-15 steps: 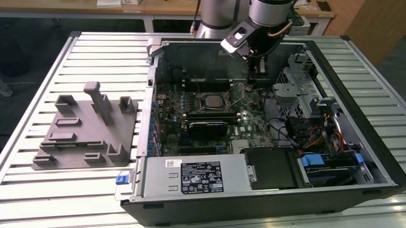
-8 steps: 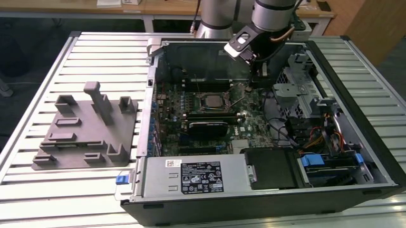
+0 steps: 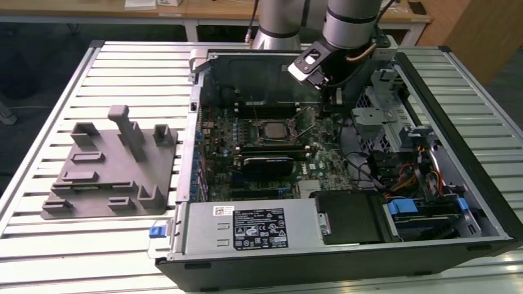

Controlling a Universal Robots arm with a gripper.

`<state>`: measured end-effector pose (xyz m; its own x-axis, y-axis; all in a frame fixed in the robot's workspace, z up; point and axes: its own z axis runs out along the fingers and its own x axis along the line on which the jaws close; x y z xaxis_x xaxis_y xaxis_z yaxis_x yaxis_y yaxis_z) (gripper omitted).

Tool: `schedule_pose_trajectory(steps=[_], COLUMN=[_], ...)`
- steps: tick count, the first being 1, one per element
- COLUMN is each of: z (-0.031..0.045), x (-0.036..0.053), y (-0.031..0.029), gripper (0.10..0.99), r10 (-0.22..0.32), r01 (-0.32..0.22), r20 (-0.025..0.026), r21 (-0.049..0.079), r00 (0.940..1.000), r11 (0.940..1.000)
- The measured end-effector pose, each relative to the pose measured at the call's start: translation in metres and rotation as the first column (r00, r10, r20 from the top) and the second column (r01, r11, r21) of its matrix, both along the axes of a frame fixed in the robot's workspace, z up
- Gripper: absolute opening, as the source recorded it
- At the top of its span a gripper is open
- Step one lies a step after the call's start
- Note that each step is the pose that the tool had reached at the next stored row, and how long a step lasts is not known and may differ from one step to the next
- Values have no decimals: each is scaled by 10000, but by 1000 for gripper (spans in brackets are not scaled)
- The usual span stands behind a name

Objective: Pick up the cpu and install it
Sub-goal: 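Close the cpu cover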

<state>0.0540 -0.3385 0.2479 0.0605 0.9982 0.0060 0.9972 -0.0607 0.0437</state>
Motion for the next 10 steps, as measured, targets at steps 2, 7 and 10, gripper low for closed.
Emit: schedule_pose_trajectory(steps=[2,7,10], z=[-36,-112,-112], x=[0,0,0], y=[0,0,0], gripper=[106,106,106], r10=[-2,-2,-3], r01=[2,2,3], r20=[-15,-58,-60], r21=[0,1,-2], r00=[10000,10000,10000], r11=[10000,10000,10000])
